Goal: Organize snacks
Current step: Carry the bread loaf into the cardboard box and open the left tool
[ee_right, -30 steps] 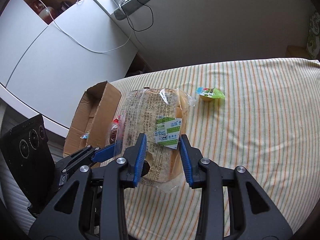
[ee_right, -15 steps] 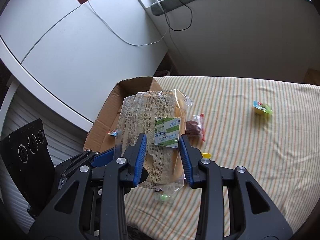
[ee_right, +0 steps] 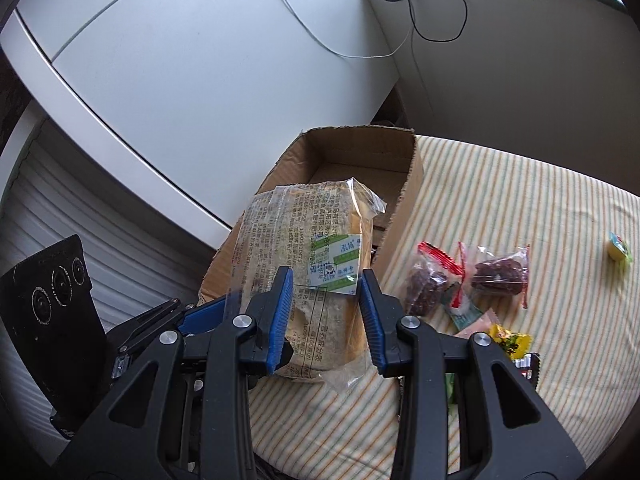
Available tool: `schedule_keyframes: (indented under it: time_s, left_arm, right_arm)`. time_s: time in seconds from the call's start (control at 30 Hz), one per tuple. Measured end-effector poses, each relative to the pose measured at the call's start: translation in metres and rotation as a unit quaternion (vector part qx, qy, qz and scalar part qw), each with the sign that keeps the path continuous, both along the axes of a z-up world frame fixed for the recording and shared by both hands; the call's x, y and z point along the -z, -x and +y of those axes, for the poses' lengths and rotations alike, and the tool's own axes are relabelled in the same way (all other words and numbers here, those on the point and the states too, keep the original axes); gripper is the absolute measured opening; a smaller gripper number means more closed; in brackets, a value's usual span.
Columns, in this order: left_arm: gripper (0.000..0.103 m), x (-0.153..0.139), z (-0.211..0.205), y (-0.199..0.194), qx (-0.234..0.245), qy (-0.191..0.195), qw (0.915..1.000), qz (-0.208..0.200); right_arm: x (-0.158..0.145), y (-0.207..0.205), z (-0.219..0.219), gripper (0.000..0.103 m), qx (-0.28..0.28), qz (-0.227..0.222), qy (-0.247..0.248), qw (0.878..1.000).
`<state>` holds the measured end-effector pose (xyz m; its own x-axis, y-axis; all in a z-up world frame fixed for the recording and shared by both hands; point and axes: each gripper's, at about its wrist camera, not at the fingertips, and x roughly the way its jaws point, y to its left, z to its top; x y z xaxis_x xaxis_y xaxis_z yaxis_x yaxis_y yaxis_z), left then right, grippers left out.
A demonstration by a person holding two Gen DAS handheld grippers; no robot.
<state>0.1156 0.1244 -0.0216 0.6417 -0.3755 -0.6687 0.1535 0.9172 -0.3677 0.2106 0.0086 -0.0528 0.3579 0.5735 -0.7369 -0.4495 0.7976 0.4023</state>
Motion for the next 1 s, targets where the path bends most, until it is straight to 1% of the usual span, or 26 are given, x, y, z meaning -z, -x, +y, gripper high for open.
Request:
schedule_keyframes:
  time_s: [0.2, 0.33, 0.37, 0.4, 0.43, 0.47, 0.6, 0.73, 0.87, 1.0]
  left_arm:
    - [0.055, 0.007, 0.028, 0.003, -0.030, 0.003, 0.9995, 0.008]
    - [0.055, 0.011, 0.037, -0.001, -0.045, -0.003, 0.9989, 0.014]
    - [0.055, 0.012, 0.039, -0.002, -0.052, -0.008, 0.9985, 0.015]
    - [0.055, 0.014, 0.039, -0.002, -0.057, -0.016, 0.9981, 0.016]
    - [0.058, 0.015, 0.039, -0.003, -0.063, -0.023, 0.9977, 0.016]
    - [0.058, 0.016, 0.039, -0.003, -0.065, -0.027, 0.9974, 0.016]
    - [0.058, 0.017, 0.036, 0.001, -0.068, -0.046, 0.9966, 0.010]
    - [0.058, 0.015, 0.036, 0.008, -0.072, -0.048, 0.9963, 0.004]
    - [0.058, 0.011, 0.031, 0.017, -0.068, -0.052, 0.9963, -0.005]
    - [0.058, 0.008, 0.021, 0.026, -0.059, -0.051, 0.9968, -0.013]
  right_arm:
    - [0.010, -0.003, 0.033, 0.036, -0.025, -0.003, 0.012, 1.000]
    - [0.015, -0.005, 0.046, 0.036, -0.036, -0.012, 0.025, 0.999]
    - [0.015, -0.004, 0.048, 0.042, -0.037, -0.019, 0.034, 0.999]
    - [0.014, -0.003, 0.050, 0.052, -0.037, -0.028, 0.042, 0.998]
    - [0.013, -0.001, 0.051, 0.059, -0.035, -0.038, 0.049, 0.997]
    - [0.011, 0.001, 0.050, 0.069, -0.032, -0.048, 0.053, 0.997]
    - [0.005, 0.004, 0.043, 0.070, -0.022, -0.070, 0.063, 0.995]
    - [0.002, 0.007, 0.031, 0.070, -0.012, -0.078, 0.069, 0.994]
    - [-0.004, 0.013, 0.008, 0.070, 0.002, -0.089, 0.079, 0.993]
    - [-0.007, 0.017, -0.024, 0.070, 0.021, -0.092, 0.078, 0.992]
